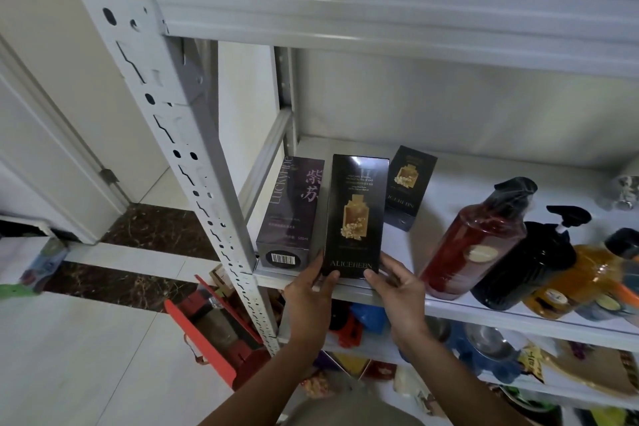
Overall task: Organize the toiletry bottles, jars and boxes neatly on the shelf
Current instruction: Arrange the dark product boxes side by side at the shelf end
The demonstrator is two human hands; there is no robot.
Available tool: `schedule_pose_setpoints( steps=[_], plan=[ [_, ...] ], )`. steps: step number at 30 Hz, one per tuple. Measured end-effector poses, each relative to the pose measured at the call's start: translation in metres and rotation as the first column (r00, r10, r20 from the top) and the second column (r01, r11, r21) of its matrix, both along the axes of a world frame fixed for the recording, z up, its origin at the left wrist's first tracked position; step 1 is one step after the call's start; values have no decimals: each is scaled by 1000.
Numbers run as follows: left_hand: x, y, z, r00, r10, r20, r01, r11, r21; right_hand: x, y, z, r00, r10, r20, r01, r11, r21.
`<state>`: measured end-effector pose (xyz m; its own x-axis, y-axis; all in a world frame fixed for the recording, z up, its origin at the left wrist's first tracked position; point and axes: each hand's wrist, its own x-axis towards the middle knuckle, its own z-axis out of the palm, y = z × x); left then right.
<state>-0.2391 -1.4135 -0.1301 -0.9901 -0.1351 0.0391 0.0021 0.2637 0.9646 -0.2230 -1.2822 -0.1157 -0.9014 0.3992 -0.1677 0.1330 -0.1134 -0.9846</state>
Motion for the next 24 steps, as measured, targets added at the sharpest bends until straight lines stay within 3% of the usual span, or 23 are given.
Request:
schedule_pose_setpoints(
  steps=[10,24],
  plan=[
    [-2,-8,-13,988,25,-152,-56,979,-198,0,1,-6,997,76,-21,-73,990,122],
    [-3,-19,-29,983,53,-174,-132,868,-478,-5,-3,-14,997,76,9,-75,950,303]
  ],
)
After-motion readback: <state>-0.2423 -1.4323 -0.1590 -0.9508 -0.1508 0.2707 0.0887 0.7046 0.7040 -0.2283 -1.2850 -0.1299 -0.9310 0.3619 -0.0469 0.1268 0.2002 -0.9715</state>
